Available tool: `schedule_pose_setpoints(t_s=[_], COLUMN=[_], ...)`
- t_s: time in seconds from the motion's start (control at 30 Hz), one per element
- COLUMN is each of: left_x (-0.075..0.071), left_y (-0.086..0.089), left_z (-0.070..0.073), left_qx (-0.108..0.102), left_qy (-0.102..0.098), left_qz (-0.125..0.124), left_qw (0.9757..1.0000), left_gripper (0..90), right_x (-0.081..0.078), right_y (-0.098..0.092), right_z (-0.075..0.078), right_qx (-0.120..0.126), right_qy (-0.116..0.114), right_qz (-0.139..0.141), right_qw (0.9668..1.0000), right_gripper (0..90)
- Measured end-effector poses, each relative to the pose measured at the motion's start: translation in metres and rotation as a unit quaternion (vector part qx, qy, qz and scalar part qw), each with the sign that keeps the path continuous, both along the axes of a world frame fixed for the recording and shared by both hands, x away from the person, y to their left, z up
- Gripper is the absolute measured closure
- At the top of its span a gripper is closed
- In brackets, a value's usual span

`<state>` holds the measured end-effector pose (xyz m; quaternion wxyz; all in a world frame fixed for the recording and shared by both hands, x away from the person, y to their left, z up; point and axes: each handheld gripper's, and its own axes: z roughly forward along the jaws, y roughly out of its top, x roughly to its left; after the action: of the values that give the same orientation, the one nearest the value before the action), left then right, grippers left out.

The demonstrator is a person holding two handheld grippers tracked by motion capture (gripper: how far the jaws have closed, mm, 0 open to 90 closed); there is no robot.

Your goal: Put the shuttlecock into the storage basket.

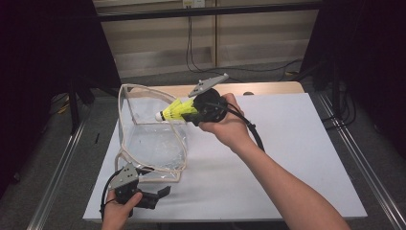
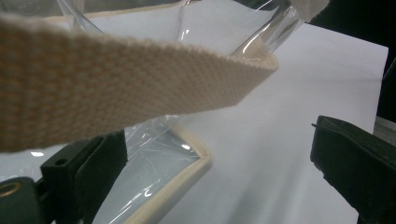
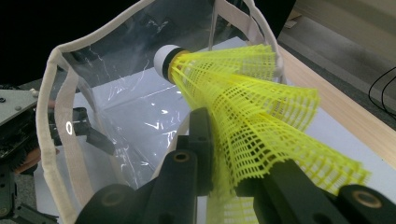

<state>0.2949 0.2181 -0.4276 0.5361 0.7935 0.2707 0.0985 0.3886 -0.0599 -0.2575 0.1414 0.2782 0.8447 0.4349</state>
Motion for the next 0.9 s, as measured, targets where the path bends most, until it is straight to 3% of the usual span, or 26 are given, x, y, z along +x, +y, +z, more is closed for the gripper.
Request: schedule_pose_setpoints(t_s=[0.43, 0.9], left_x=[0.000, 0.001], left_y=[0.000, 0.001], left_z=[0.000, -0.001], left_qx=[0.000, -0.006], left_qy=[-0.003, 0.002], left_qz=[0.007, 0.000], left_qw=[1.0000, 1.0000], left_gripper=[3.8, 3.8], right_x=[0.005, 0.002], right_y=[0.022, 0.049], right_z=[-0.002, -0.007], right_qx=[-0.011, -0.030], right_qy=[0.002, 0.001], right_qz=[-0.001, 0.020], right_qw=[0.9999, 0.9993], right_gripper=[82.6, 82.6])
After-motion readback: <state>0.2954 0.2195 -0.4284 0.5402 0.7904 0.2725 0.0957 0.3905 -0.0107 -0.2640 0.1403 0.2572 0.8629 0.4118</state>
